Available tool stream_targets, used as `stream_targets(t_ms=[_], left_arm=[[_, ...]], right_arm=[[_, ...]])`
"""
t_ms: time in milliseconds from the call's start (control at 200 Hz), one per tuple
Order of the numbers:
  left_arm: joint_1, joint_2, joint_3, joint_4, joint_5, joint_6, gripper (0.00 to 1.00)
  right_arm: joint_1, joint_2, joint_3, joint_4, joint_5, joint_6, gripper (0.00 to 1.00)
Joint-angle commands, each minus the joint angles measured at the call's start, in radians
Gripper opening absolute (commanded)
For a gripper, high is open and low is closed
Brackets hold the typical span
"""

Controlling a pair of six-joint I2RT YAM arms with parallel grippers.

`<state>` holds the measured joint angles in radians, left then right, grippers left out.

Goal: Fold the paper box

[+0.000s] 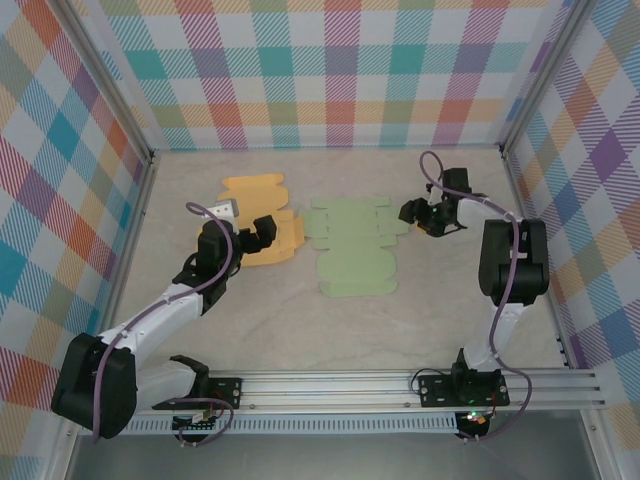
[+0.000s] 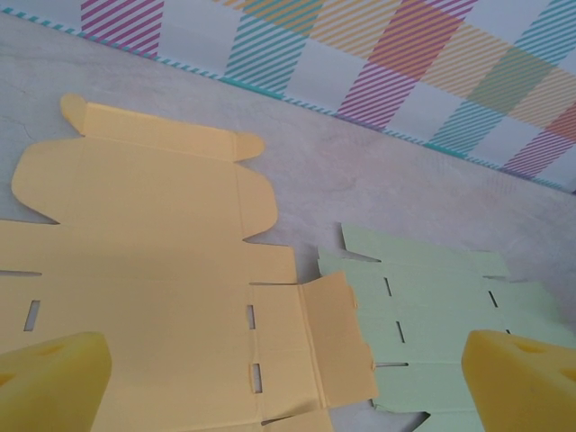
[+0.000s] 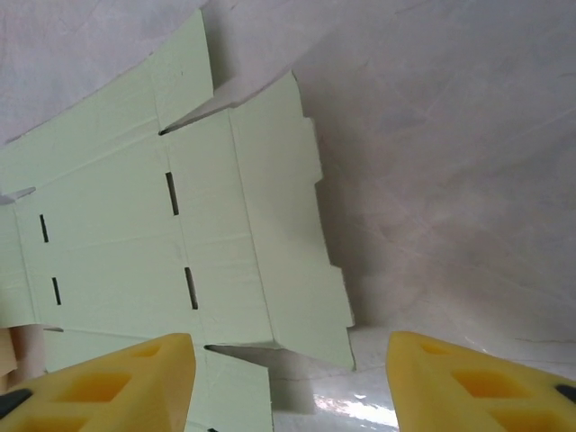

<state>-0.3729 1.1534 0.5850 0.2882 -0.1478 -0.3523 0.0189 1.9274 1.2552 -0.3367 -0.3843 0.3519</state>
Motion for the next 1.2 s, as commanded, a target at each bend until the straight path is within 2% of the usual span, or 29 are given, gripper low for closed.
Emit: stream_targets(t_ms=[0,360,450,545,730,810,925,1195], left_arm=[[-0.007,0.006,0.024,-0.005,0.0,-0.017,1.0],[-0.008,0.035,0.033,-0.002,0.022,-0.014,1.0],[-0.008,0.034,0.033,-0.003,0.027,-0.011,1.0],[-0.009,0.025,0.035,-0.013,0.022,-0.002,1.0],[-0.009,0.008,0.07,-0.042,0.032,0.047,1.0],[-0.009,0.017,0.108,-0.046,0.052,0.081,1.0],[-0.008,0.063,0.187,-0.037,0.147,0.16,1.0],[0.002,0.278,0.503,-0.174,0.417,0.523,0.99]], right_arm=[[-0.005,0.045,0.051,-0.019,-0.083,0.025,0.57],[0.034,0.137,0.114,-0.013,-0.118,0.047,0.53],[0.041,0.144,0.121,-0.004,-0.115,0.047,0.45],[0.042,0.125,0.117,-0.002,-0.101,0.034,0.26],[0.045,-0.054,0.021,0.037,-0.045,-0.06,0.0],[0.048,-0.16,-0.044,0.072,-0.028,-0.135,0.0],[0.058,-0.289,-0.122,0.102,-0.071,-0.265,0.0],[0.065,-0.566,-0.261,0.167,-0.208,-0.42,0.0]])
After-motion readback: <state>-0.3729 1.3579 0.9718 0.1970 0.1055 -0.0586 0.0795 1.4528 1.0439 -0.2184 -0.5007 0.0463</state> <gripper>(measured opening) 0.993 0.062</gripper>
